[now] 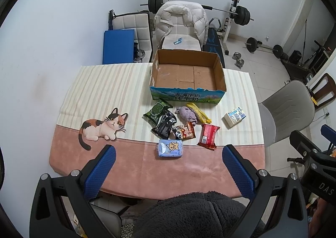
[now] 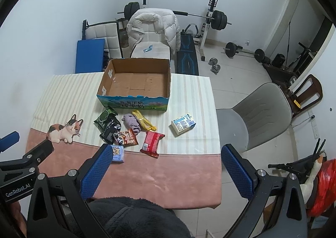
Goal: Organize soft objects
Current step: 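Grasp the blue snack pack with the left tool while the right tool grasps the red wafer pack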
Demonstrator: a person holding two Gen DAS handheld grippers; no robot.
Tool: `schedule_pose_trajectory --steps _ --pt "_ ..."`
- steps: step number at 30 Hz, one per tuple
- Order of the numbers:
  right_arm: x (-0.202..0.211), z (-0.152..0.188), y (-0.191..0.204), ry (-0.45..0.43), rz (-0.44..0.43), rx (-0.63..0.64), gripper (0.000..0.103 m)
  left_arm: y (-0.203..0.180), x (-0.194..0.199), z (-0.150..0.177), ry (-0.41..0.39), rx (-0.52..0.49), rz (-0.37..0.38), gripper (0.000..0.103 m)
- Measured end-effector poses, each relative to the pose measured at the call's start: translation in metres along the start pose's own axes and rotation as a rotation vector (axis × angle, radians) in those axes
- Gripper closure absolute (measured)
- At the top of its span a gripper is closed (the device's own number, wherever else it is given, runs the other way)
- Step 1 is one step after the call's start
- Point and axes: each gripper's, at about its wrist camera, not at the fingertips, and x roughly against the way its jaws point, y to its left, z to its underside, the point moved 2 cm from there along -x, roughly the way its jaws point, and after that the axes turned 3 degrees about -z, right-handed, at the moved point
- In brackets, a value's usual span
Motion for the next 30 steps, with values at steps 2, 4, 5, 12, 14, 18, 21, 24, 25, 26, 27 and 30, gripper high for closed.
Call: schedule_pose_trajectory --steps 2,4,5,12,14,18,21,24,25,26,27,30 --pt "-0.005 -0.002 0.001 0.007 -0.011 0.0 0.0 -0.002 -0.007 -0.003 -0.002 -0.011 -0.007 0.0" --pt "-0.014 -0.005 0.002 0.013 -0.015 0.002 0.0 -0.001 -0.021 -0.01 0.004 -0.014 -0.02 0.0" --pt "-0.021 -0.007 0.002 0.018 -0.024 0.003 0.0 0.002 -0.03 -0.014 0.009 -0.005 -0.026 0.0" --pt "-0.136 -0.018 0.006 0.172 -0.107 -0.019 0.0 0.025 -0.133 -0.036 0.13 0.058 -0.059 0.0" --pt "-0.186 -0.012 0.008 0.254 -0.129 -0.035 0.0 0.028 -0.173 -0.032 0.199 0.05 -0.065 0.0" --pt "-0.295 0.008 0.012 0.42 -0.166 -0.069 0.0 0.02 -0.262 -0.006 0.345 -0.05 -0.044 0.0" --pt "-0.36 0.029 0.016 0.525 -0.198 -0.093 0.0 0.014 -0.316 0.019 0.457 -0.1 -0.059 0.0" --pt "-0.41 0.045 0.02 0.575 -0.192 -0.112 0.0 0.028 -0.361 0.052 0.653 0.103 0.048 0.0" --pt "-0.421 0.048 0.021 0.577 -0.192 -0.115 0.001 0.031 -0.371 0.061 0.697 0.177 0.087 0.0" --pt "-0.43 0.052 0.024 0.586 -0.19 -0.119 0.002 0.035 -0.382 0.072 0.745 0.268 0.121 0.0" --pt "-0.44 0.056 0.026 0.598 -0.189 -0.123 0.002 0.039 -0.393 0.087 0.803 0.396 0.181 0.0" --pt "-0.465 0.068 0.034 0.627 -0.188 -0.137 0.008 0.043 -0.408 0.112 0.877 0.689 0.309 0.001"
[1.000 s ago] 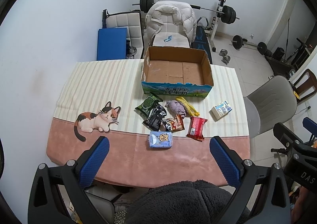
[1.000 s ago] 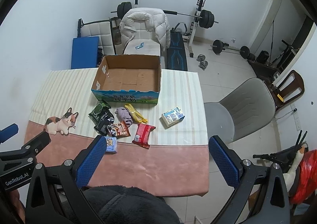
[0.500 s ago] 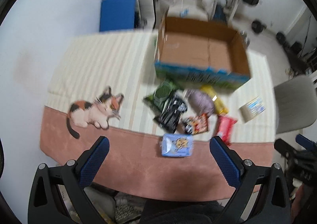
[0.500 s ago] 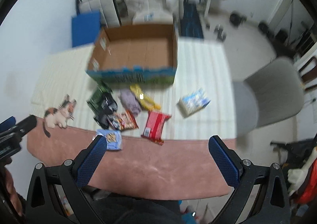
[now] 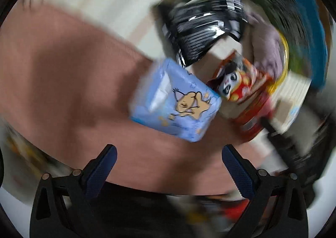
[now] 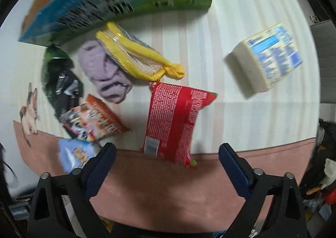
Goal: Organize soft objects
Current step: 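Grasp the blue snack pack with the left tool while the right tool grasps the red wafer pack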
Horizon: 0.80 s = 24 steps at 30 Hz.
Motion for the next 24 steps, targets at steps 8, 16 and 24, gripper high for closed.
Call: schedule_pose_trajectory --steps 8,16,24 --pt "-0.038 0.003 0.008 0.004 0.028 0.007 0.041 -0.019 -0.029 -0.021 -0.043 0.019 -0.014 0.042" --pt "-0.043 0.029 0.005 0.051 0.092 0.09 0.052 -0.003 -0.024 -0.01 -0.095 -0.191 -0.291 0.065" --pt "-0.041 0.046 0.012 0.034 0.004 0.068 0.036 0.015 0.024 0.003 -0.154 -0.027 -0.089 0.038"
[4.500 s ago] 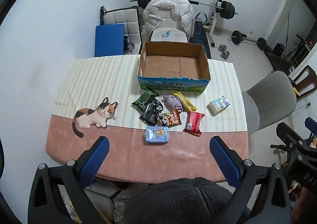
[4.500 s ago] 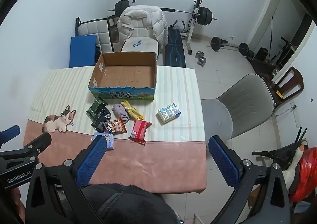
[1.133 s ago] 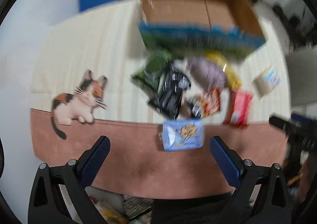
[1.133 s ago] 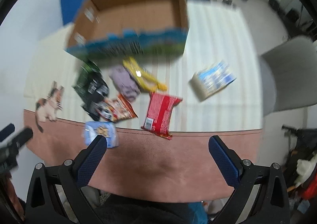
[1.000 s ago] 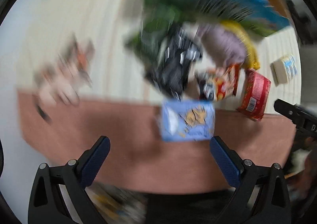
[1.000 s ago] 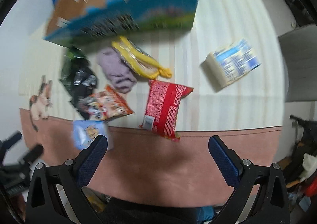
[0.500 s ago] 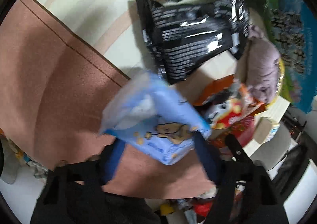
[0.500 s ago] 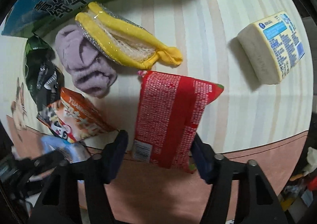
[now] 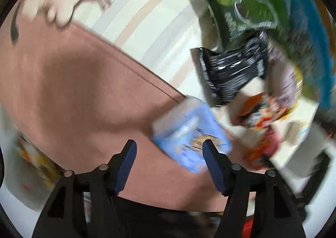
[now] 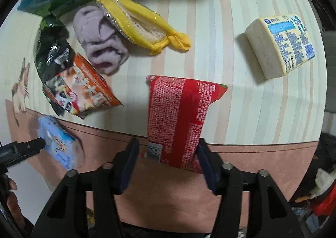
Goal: Organize soft objects
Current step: 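Grasp the blue snack pack with the left tool while the right tool grasps the red wafer pack, then carry both packs over the cardboard box and open both tools to drop them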
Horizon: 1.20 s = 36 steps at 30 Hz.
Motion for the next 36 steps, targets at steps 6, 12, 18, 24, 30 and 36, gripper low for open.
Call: schedule_pose_trajectory --steps 6,12,18,24,30,36 --pt "0.0 -0.004 -0.011 -0.014 -0.034 -0.068 0.032 -0.01 -0.037 0.006 0.121 0.194 0.19 0.036" --pt "-0.005 -0.005 -0.026 -0.01 -0.024 -0.075 0.031 -0.021 -0.059 -0.017 0.143 0.228 0.126 0.035" --pt "-0.023 -0.015 -0.032 0.023 -0.005 -0.065 0.031 -0.065 -0.05 -0.028 0.097 -0.066 -0.101 0.035" --pt "-0.033 -0.012 -0.028 0.056 0.037 0.017 0.032 -0.113 -0.044 -0.011 -0.01 -0.478 -0.405 0.035" --pt "-0.024 -0.002 -0.034 0.042 0.017 0.023 0.031 -0.063 -0.007 -0.006 0.036 -0.124 -0.111 0.035" --pt "-0.027 -0.013 -0.041 0.037 -0.015 -0.019 0.031 -0.007 -0.033 -0.015 0.122 0.262 0.119 0.032"
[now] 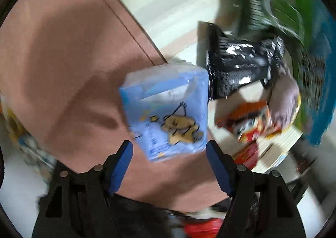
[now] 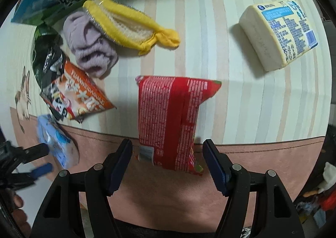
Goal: Organize soft objects
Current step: 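Carry both packs over the cardboard box and open both tools to drop them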
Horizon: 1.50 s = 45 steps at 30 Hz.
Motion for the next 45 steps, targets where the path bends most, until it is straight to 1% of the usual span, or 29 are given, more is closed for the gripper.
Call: schedule_pose_trajectory --steps 2,3,4,6,9,10,11,12,13,14,15,16,19,22,25,26,28,29,31,32,33,34,35,37,39,40,42,44,45 --pt "0.0 -0.006 0.0 0.0 0.001 0.003 0.031 -0.009 -0.005 -0.008 -0.009 0.005 -0.013 0.032" --pt "0.0 -0.012 0.001 0.002 0.005 0.003 0.031 -0.009 -0.015 -0.01 -0.02 -0.003 -0.038 0.032" --pt "-0.003 -0.014 0.003 0.006 0.005 0.003 0.031 -0.022 -0.022 -0.005 -0.026 -0.009 -0.064 0.032" --pt "-0.007 -0.02 0.005 0.018 -0.001 -0.004 0.031 -0.028 -0.029 -0.009 -0.028 -0.03 -0.132 0.032" --pt "-0.02 -0.025 0.009 0.036 -0.001 -0.011 0.032 -0.031 -0.03 -0.015 -0.048 -0.035 -0.159 0.033" --pt "-0.023 -0.025 0.01 0.036 0.005 -0.008 0.036 -0.04 -0.035 -0.012 -0.061 -0.057 -0.171 0.039" --pt "-0.025 -0.021 0.009 0.034 0.018 -0.005 0.039 -0.05 -0.039 0.002 -0.079 -0.089 -0.2 0.051" --pt "-0.028 -0.023 0.009 0.032 0.037 0.0 0.044 -0.054 -0.037 0.007 -0.1 -0.131 -0.225 0.058" --pt "-0.031 -0.024 0.01 0.029 0.042 0.006 0.047 -0.047 -0.027 0.01 -0.118 -0.174 -0.239 0.066" --pt "-0.041 -0.026 0.013 0.026 0.037 0.009 0.048 -0.049 -0.024 0.013 -0.135 -0.217 -0.257 0.074" --pt "-0.042 -0.026 0.013 0.022 0.029 0.014 0.049 -0.051 -0.023 0.017 -0.15 -0.257 -0.286 0.077" --pt "-0.04 -0.018 0.008 0.019 0.029 0.019 0.05 -0.053 -0.022 0.021 -0.164 -0.285 -0.309 0.081" --pt "-0.038 -0.006 0.004 0.007 0.036 0.05 0.054 -0.058 -0.013 0.037 -0.22 -0.369 -0.376 0.083" --pt "-0.038 0.002 0.0 0.01 0.007 0.068 0.055 -0.073 -0.005 0.065 -0.253 -0.444 -0.395 0.084" --pt "-0.027 0.017 -0.004 0.002 -0.034 0.086 0.056 -0.09 0.012 0.103 -0.287 -0.536 -0.383 0.084" --pt "-0.018 0.022 -0.006 -0.004 -0.047 0.092 0.056 -0.1 0.021 0.12 -0.3 -0.574 -0.366 0.084" --pt "0.001 0.03 -0.007 -0.021 -0.088 0.109 0.056 -0.119 0.035 0.142 -0.307 -0.616 -0.317 0.084" --pt "0.012 0.032 -0.006 -0.034 -0.105 0.121 0.056 -0.131 0.045 0.151 -0.308 -0.636 -0.28 0.084" --pt "0.041 0.034 -0.002 -0.065 -0.138 0.146 0.056 -0.168 0.063 0.172 -0.311 -0.688 -0.201 0.084" --pt "0.059 0.033 0.0 -0.082 -0.158 0.154 0.056 -0.182 0.075 0.176 -0.315 -0.712 -0.178 0.084" --pt "0.072 0.029 0.003 -0.096 -0.174 0.159 0.056 -0.205 0.088 0.182 -0.319 -0.754 -0.15 0.084" --pt "0.087 0.022 0.006 -0.113 -0.193 0.165 0.056 -0.21 0.104 0.172 -0.318 -0.777 -0.132 0.084" --pt "0.105 0.013 0.01 -0.13 -0.211 0.168 0.056 -0.224 0.119 0.168 -0.316 -0.804 -0.114 0.084" --pt "0.141 -0.011 0.018 -0.179 -0.248 0.172 0.056 -0.263 0.138 0.159 -0.318 -0.853 -0.098 0.084" --pt "0.162 -0.039 0.026 -0.225 -0.253 0.174 0.056 -0.303 0.152 0.138 -0.334 -0.899 -0.102 0.084" --pt "0.171 -0.059 0.03 -0.254 -0.239 0.178 0.056 -0.319 0.155 0.125 -0.33 -0.907 -0.103 0.084" --pt "0.185 -0.096 0.03 -0.288 -0.212 0.159 0.056 -0.351 0.156 0.097 -0.289 -0.921 -0.088 0.084" --pt "0.184 -0.142 0.034 -0.294 -0.205 0.141 0.056 -0.378 0.153 0.072 -0.246 -0.921 -0.081 0.084" --pt "0.18 -0.16 0.035 -0.29 -0.199 0.13 0.056 -0.394 0.149 0.058 -0.223 -0.923 -0.075 0.084"
